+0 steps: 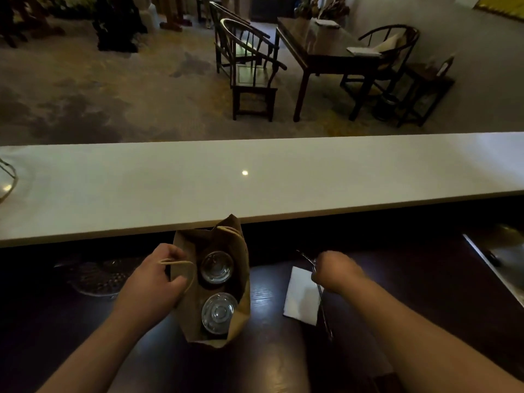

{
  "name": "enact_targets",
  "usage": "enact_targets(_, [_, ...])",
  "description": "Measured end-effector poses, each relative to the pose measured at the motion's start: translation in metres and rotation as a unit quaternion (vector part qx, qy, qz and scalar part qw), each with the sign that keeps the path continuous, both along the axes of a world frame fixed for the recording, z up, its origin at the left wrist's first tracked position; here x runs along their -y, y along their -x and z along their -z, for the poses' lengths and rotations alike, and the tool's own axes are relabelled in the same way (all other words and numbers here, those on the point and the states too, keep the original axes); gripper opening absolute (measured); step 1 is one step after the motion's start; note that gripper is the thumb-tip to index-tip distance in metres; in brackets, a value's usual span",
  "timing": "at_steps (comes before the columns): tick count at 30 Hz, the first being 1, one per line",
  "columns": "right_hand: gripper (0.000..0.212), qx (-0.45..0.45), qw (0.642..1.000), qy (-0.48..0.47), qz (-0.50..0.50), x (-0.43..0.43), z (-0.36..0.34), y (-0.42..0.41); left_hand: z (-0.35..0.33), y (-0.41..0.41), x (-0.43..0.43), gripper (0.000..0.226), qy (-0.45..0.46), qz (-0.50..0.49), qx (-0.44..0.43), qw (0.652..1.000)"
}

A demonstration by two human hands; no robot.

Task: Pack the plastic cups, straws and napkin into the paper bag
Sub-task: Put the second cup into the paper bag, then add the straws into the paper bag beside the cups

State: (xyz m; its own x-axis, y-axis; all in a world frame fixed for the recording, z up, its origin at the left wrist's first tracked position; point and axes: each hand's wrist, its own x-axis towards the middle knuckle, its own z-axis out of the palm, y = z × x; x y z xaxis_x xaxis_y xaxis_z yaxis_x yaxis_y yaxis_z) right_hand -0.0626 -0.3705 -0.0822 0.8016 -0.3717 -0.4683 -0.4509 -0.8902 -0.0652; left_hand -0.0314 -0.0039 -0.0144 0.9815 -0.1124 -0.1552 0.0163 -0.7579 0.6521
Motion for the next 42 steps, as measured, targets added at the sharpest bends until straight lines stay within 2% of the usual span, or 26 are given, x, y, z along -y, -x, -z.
enact_targets(2, [0.033, -0.018, 1.0, -0.009, 0.022, 0.009, 0.027, 0.01, -0.001, 0.001, 0.001, 0.034, 0.001, -0.003, 0.001, 1.0])
enact_targets(6, [0.026, -0.025, 0.997, -0.024, 0.073, 0.015, 0.058, 0.025, -0.001, 0.001, 0.003, 0.035, 0.005, -0.003, 0.0, 1.0])
enact_targets(10, [0.029, -0.031, 0.993, -0.021, 0.11, 0.014, 0.076, 0.03, -0.001, 0.002, 0.005, 0.035, 0.009, -0.018, -0.004, 1.0])
enact_targets(17, [0.031, -0.042, 0.994, -0.012, 0.099, 0.006, 0.102, 0.033, 0.0, -0.001, 0.004, 0.036, 0.006, -0.021, -0.012, 1.0])
enact_targets(23, [0.034, 0.017, 0.988, -0.017, 0.152, 0.009, 0.112, 0.036, 0.0, -0.003, 0.005, 0.037, 0.005, -0.023, -0.013, 1.0])
enact_targets(26, [0.036, 0.012, 0.989, -0.012, 0.147, 0.014, 0.118, 0.041, 0.001, -0.003, 0.004, 0.038, 0.004, -0.021, -0.016, 1.0])
enact_targets(32, [0.03, 0.019, 0.99, -0.053, 0.13, 0.016, 0.11, 0.042, 0.002, -0.004, 0.002, 0.037, -0.002, -0.019, -0.021, 1.0])
enact_targets(36, [0.005, 0.103, 0.985, -0.098, 0.095, 0.002, 0.074, 0.041, 0.002, -0.003, 0.0, 0.036, 0.001, -0.019, -0.013, 1.0])
enact_targets(42, [0.012, 0.272, 0.943, -0.185, 0.046, -0.029, -0.012, 0.032, 0.004, -0.003, -0.002, 0.033, 0.02, -0.014, -0.019, 1.0])
